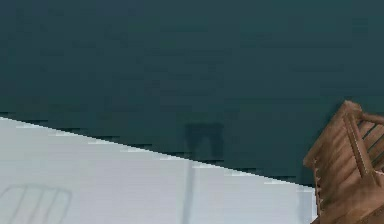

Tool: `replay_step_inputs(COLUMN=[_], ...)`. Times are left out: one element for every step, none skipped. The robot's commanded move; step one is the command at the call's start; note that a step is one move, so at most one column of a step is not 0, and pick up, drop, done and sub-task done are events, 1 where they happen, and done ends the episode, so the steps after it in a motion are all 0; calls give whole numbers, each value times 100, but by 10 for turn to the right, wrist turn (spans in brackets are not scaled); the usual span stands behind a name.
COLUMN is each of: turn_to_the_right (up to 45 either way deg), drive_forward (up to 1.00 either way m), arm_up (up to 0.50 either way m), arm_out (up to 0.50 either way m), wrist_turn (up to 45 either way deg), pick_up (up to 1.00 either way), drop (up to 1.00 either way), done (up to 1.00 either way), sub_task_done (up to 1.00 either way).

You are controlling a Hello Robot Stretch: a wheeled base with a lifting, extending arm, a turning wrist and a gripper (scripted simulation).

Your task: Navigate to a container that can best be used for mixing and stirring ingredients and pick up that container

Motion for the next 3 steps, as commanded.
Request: replay_step_inputs(turn_to_the_right=[450, 450, 450], drive_forward=[0, 0, 0], arm_up=[0, 0, 0], arm_out=[0, 0, 0], wrist_turn=[0, 0, 0], pick_up=[0, 0, 0], drop=[0, 0, 0], done=[0, 0, 0], sub_task_done=[0, 0, 0])
